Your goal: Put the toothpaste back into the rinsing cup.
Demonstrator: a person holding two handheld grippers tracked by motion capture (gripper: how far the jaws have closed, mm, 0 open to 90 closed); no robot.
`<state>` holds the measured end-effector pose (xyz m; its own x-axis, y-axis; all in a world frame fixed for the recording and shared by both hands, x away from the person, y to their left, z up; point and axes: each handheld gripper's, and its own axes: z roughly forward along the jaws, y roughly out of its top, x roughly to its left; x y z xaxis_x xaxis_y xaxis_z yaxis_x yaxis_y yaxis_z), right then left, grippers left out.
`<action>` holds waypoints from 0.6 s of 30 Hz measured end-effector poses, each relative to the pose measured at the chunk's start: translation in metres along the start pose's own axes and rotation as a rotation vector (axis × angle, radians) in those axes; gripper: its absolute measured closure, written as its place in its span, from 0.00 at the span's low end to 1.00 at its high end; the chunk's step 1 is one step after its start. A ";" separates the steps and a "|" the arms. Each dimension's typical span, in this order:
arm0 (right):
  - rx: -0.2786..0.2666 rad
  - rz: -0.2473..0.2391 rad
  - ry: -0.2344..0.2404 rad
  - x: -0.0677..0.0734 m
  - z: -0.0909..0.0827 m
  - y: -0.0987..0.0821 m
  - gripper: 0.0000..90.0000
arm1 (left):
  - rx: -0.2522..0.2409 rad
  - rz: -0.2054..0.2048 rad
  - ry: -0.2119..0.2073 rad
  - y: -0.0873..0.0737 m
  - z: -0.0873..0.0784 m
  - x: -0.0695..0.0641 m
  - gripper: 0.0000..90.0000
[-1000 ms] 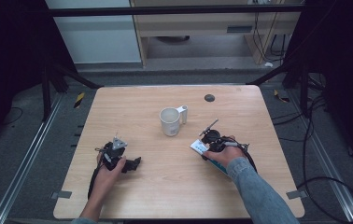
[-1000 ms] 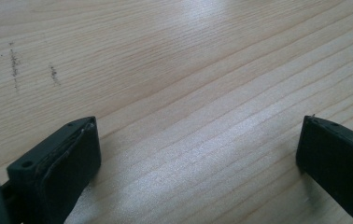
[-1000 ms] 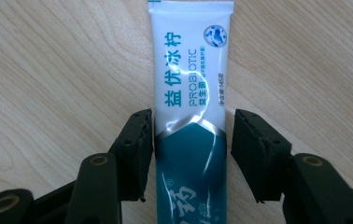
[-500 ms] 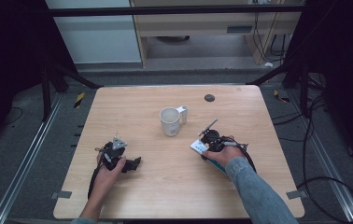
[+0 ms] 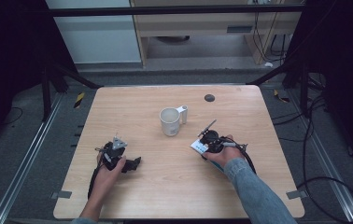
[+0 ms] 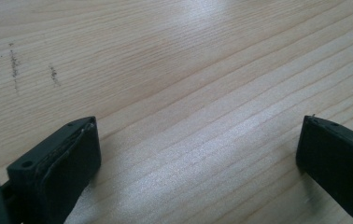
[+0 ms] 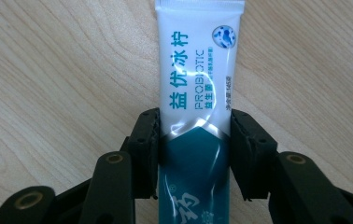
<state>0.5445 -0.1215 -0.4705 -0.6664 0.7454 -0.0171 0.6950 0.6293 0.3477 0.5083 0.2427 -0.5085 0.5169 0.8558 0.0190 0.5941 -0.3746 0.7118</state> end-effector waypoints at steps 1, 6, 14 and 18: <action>0.001 0.001 -0.002 0.000 0.000 0.000 0.64 | 0.000 0.000 0.000 0.000 0.000 0.000 0.00; 0.004 -0.008 -0.010 0.001 0.000 0.000 0.67 | 0.000 0.001 0.000 0.000 0.000 0.000 0.00; 0.001 -0.008 -0.011 0.000 -0.001 0.000 0.72 | 0.000 0.001 0.000 0.000 0.000 0.000 0.00; 0.001 -0.004 -0.014 0.001 -0.002 0.000 0.74 | 0.000 0.001 0.000 0.000 0.000 0.000 0.00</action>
<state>0.5436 -0.1211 -0.4682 -0.6656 0.7456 -0.0314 0.6925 0.6327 0.3466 0.5085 0.2427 -0.5085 0.5173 0.8556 0.0199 0.5938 -0.3756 0.7115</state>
